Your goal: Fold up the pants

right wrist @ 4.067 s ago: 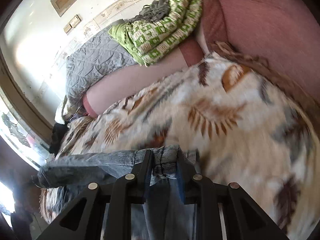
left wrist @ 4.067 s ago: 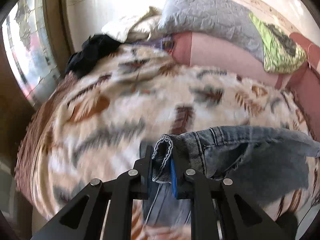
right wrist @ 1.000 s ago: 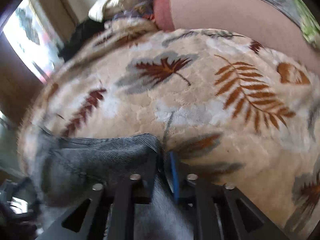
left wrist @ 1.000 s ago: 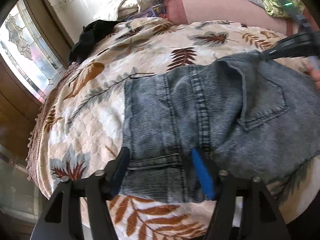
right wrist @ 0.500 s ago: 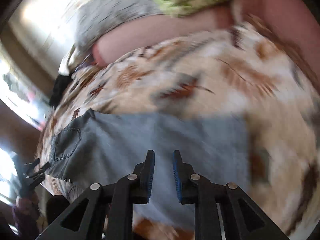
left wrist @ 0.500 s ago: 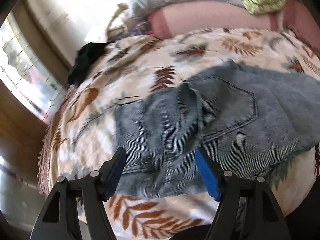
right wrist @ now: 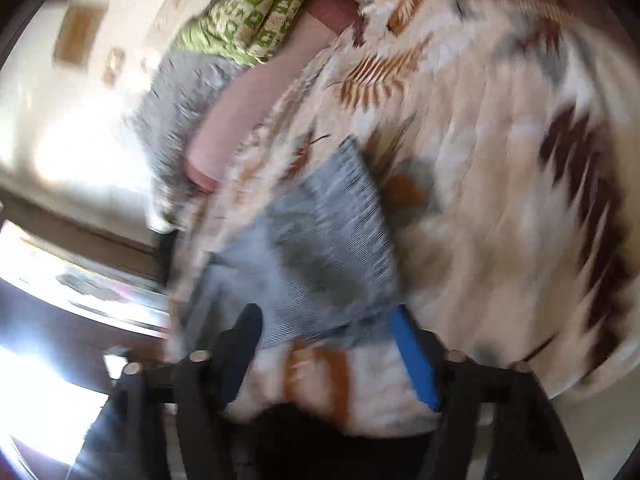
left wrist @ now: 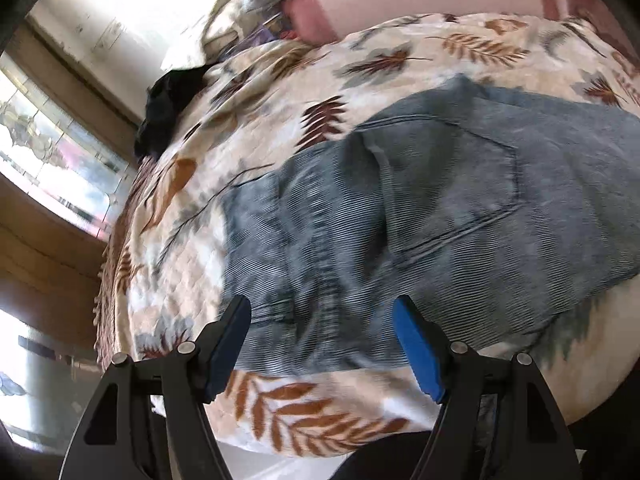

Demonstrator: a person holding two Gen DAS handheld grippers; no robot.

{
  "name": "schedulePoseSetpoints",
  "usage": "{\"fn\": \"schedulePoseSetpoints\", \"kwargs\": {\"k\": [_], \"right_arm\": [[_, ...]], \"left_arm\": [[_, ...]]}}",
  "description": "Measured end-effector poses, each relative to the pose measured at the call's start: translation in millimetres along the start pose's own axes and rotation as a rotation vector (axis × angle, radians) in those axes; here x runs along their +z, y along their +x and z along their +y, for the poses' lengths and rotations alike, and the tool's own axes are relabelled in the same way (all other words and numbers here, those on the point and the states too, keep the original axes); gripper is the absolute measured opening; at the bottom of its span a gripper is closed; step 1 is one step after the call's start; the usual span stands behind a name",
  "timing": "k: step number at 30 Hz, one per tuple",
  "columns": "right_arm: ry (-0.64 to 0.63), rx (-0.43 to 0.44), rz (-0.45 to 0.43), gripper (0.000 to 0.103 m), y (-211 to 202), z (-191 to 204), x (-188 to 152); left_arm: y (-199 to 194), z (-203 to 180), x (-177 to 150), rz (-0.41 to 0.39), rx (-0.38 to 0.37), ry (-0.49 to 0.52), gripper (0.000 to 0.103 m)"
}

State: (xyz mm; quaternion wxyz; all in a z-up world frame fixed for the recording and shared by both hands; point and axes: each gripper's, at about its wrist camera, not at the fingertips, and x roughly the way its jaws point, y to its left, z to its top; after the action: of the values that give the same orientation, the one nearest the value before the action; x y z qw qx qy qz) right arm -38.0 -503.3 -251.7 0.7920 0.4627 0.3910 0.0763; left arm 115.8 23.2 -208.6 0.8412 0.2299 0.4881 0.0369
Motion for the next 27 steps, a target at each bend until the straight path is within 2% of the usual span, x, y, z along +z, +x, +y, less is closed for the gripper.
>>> {"fn": "schedulePoseSetpoints", "kwargs": {"k": [1, 5, 7, 8, 9, 11, 16, 17, 18, 19, 20, 21, 24, 27], "right_arm": [[0.034, 0.042, 0.016, 0.072, 3.1, -2.9, -4.4], [0.157, 0.101, 0.028, 0.072, 21.1, -16.4, -22.4], [0.216, 0.097, -0.012, 0.074, 29.9, -19.2, -24.5], [0.258, 0.087, 0.005, 0.074, 38.7, -23.6, -24.5], [0.318, 0.093, 0.012, 0.074, 46.9, -28.5, -26.7], [0.392, 0.136, -0.036, 0.074, 50.5, -34.9, -24.3], [0.474, 0.098, -0.080, 0.074, 56.1, -33.0, -17.8], [0.462, 0.075, -0.096, 0.066, 55.8, -29.1, -15.3], [0.441, 0.041, -0.118, 0.034, 52.6, -25.9, -10.7], [0.385, -0.026, -0.154, 0.026, 47.8, -20.2, -5.7], [0.322, -0.080, -0.183, 0.024, 42.6, -12.4, 0.5], [0.293, -0.100, -0.204, 0.019, 34.1, -11.9, 6.3], [0.163, -0.186, -0.269, 0.017, 19.5, 3.7, 25.5], [0.106, -0.192, -0.302, 0.017, 14.0, 7.7, 39.2]], "left_arm": [[1.4, -6.3, 1.1, -0.002, 0.003, 0.012, 0.075], [11.6, -15.9, 1.4, -0.001, 0.014, 0.012, 0.075], [11.7, -13.1, 1.0, -0.007, 0.001, -0.010, 0.075], [12.4, -11.3, 1.0, -0.004, -0.007, -0.019, 0.075], [13.8, -8.4, 1.0, -0.003, -0.011, -0.024, 0.075], [15.2, -6.3, -0.5, -0.006, -0.009, -0.026, 0.075], [18.0, -3.3, -1.3, -0.005, -0.018, -0.037, 0.075], [17.8, -3.4, -1.1, -0.006, -0.017, -0.034, 0.075], [17.5, -3.0, -1.3, -0.006, -0.018, -0.033, 0.075], [17.4, -2.4, -1.6, -0.007, -0.020, -0.032, 0.075], [17.4, -2.0, -2.0, -0.005, -0.021, -0.029, 0.075], [18.2, -1.1, -2.1, -0.004, -0.022, -0.027, 0.075], [18.5, 0.6, -2.2, 0.001, -0.023, -0.029, 0.075], [19.0, 0.3, -4.0, 0.002, -0.027, -0.027, 0.075]]}}
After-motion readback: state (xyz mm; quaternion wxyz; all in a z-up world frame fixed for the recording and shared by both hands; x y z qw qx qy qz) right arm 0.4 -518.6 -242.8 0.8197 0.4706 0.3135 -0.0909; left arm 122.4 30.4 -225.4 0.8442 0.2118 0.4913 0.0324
